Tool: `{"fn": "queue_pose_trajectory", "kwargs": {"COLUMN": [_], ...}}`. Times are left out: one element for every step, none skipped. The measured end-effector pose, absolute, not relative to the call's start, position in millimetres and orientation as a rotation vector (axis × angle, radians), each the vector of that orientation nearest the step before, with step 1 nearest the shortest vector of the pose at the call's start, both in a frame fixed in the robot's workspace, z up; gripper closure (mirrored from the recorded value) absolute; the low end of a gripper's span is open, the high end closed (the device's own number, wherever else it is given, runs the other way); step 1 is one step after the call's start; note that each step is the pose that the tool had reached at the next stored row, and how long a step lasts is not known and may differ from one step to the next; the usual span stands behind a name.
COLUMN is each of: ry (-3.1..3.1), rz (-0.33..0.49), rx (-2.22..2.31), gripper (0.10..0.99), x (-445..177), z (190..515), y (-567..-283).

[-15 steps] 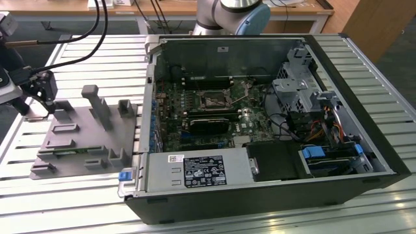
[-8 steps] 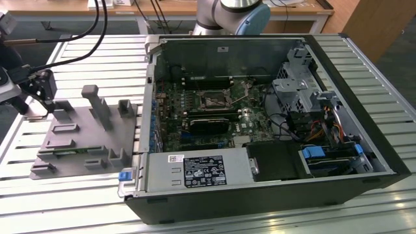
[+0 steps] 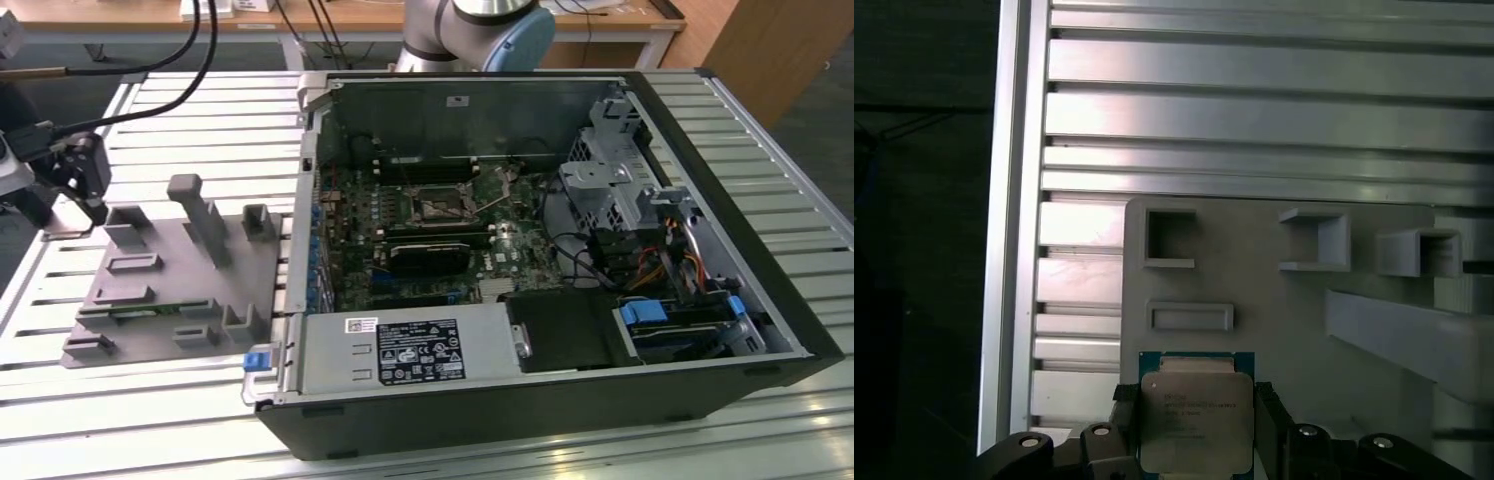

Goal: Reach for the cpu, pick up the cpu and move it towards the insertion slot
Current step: 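Pick up the cpu and move it towards the insertion slot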

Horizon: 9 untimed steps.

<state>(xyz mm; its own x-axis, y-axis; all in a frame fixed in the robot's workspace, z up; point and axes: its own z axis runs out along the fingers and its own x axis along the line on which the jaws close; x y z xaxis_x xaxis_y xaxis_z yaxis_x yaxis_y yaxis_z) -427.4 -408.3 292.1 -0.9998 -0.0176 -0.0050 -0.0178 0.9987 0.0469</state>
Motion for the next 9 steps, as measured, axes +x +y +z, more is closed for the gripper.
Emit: {"fn": "queue_pose_trajectory", "kwargs": {"ry": [3.136,3.136,3.136,3.136,3.136,3.136,3.136,3.136,3.136], "rz": [0.074,0.074,0.074,0.074,0.074,0.074,0.074,0.074,0.074], "rx": [-0.028,-0.028,-0.028,-0.028,-0.028,-0.028,-0.028,-0.028,-0.028], "gripper": [0.545,0.545,0.545,0.545,0.545,0.545,0.545,0.545,0.545], "x": [-427.4,-427.4,-427.4,-427.4,-427.4,-427.4,-427.4,-427.4,-427.4], "z": [293.7,295.4,297.0,298.7,300.9,303.3,306.1,309.5,312.9], "y": [-408.2,-408.2,-408.2,-408.2,-408.2,-408.1,-408.0,-407.8,-407.7]}}
